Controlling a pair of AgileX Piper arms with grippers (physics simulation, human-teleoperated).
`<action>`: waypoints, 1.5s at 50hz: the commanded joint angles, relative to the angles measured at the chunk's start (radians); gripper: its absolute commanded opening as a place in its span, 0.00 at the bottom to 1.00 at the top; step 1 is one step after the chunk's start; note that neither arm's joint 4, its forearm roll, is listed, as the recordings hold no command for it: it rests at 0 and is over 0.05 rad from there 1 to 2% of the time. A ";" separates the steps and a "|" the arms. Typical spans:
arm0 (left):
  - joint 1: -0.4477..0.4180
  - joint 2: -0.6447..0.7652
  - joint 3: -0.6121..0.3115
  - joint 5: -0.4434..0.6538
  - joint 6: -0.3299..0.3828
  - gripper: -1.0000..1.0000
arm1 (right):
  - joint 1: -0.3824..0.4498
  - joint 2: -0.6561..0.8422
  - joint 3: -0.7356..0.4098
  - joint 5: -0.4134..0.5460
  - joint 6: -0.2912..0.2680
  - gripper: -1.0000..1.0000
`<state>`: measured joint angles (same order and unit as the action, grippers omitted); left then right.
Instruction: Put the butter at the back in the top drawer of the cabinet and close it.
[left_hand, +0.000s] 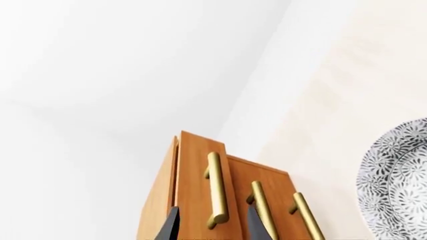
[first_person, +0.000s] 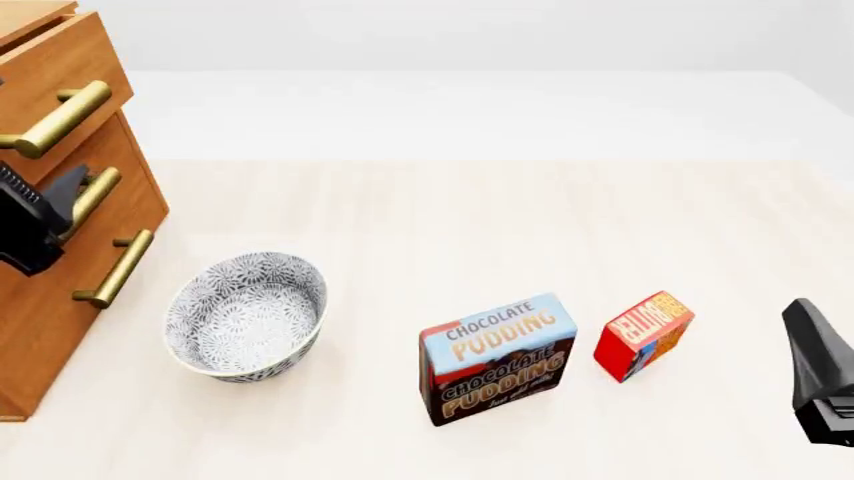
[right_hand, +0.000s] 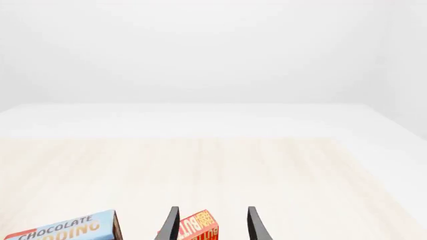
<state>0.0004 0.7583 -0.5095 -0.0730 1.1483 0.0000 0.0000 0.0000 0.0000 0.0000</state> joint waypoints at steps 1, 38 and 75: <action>0.025 0.013 -0.007 0.004 -0.004 1.00 | 0.000 0.000 0.000 0.000 0.000 1.00; 0.042 0.101 -0.010 -0.058 -0.003 1.00 | 0.000 0.000 0.000 0.000 0.000 1.00; 0.116 0.079 0.008 -0.027 -0.007 1.00 | 0.000 0.000 0.000 0.000 0.000 1.00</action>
<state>0.0992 0.8566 -0.5090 -0.1185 1.1428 0.0000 0.0000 0.0000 0.0000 0.0000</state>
